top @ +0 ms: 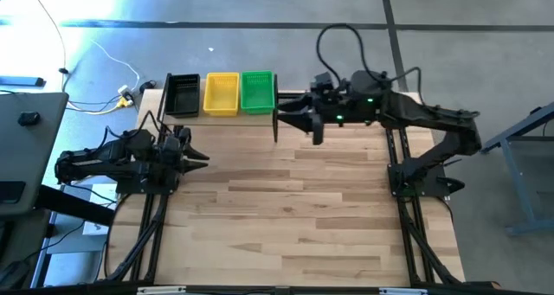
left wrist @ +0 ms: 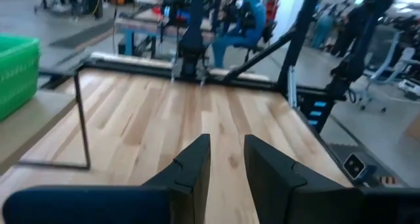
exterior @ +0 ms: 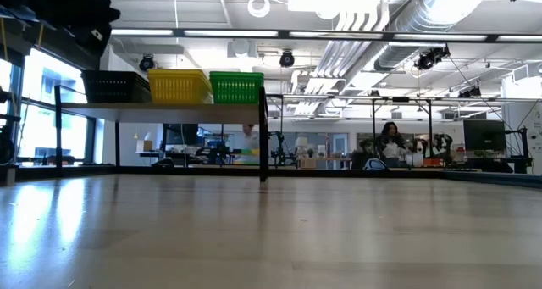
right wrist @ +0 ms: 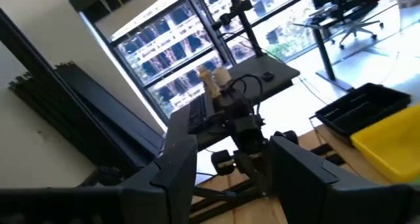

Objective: Stack baskets on shelf by color
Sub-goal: Return to Home Position

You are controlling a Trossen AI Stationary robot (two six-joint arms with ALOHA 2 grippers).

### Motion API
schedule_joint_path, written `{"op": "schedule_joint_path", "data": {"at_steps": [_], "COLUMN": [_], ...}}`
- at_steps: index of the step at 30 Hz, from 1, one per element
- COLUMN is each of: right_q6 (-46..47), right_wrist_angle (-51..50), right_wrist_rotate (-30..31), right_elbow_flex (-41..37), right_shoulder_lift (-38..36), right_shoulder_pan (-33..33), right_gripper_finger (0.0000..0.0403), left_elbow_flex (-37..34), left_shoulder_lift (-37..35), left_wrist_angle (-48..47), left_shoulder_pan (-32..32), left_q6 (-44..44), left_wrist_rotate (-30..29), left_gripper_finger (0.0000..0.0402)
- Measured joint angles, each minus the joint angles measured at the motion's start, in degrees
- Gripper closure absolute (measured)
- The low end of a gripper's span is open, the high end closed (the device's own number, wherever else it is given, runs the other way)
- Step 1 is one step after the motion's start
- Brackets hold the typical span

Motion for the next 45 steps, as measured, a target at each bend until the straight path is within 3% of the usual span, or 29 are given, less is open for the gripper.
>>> {"op": "schedule_joint_path", "data": {"at_steps": [9, 21, 29, 34, 45], "right_q6": [-4.4, -11.8, -17.5, -19.3, -14.7], "right_wrist_angle": [-9.6, -27.4, -40.3, -40.0, -28.1], "right_wrist_rotate": [3.6, 7.3, 11.3, 11.9, 11.5], "right_elbow_flex": [0.0, 0.0, -1.3, -9.0, -35.2], "right_shoulder_lift": [-7.6, -18.6, -24.9, -31.0, -47.7], "right_shoulder_pan": [2.2, 3.7, 3.7, 3.7, 3.7], "right_gripper_finger": [0.0233, 0.0233, 0.0233, 0.0233, 0.0233], "left_elbow_flex": [-7.9, -16.8, -19.5, -19.5, -19.5], "left_shoulder_lift": [-5.8, -6.4, -6.3, -6.3, -6.3], "left_wrist_angle": [9.1, 24.8, 22.3, 21.9, 21.8], "left_shoulder_pan": [-0.7, -0.6, -0.6, -0.6, -0.6], "left_q6": [-0.1, -4.3, -7.2, -7.8, -9.3], "left_wrist_rotate": [-0.1, -1.5, -6.2, -8.8, -12.2], "left_gripper_finger": [0.0316, 0.0316, 0.0316, 0.0316, 0.0316]}}
